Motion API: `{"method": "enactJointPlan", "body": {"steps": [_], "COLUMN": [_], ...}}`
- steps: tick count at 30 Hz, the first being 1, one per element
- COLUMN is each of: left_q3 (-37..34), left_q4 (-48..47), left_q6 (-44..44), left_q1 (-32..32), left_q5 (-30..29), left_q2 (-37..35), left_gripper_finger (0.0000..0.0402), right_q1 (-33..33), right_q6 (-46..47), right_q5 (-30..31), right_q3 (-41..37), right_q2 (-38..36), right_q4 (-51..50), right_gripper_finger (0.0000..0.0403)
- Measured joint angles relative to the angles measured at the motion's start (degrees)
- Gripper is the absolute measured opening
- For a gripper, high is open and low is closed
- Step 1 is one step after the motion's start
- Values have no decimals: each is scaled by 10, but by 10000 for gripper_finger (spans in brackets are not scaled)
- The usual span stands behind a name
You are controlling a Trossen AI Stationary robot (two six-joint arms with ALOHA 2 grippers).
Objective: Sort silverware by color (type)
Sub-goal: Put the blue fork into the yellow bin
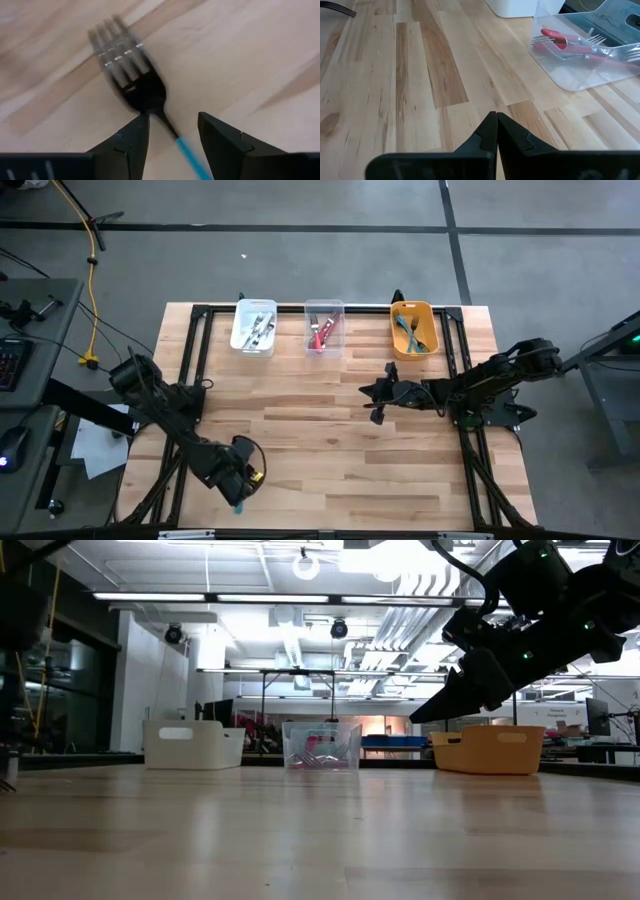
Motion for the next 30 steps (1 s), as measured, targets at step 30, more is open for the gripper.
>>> {"method": "enactJointPlan", "body": {"steps": [30], "left_q3": [-74], "left_q4": [134], "left_q6": [327], "left_q1": [33], "left_q5": [-158], "left_q2": [-3], "left_gripper_finger": [3], "right_q1": [11], "right_q6": [49], "right_q5": [0], "right_q3": [0], "right_q2": [0], "right_q4": [1], "right_gripper_finger": [0]}}
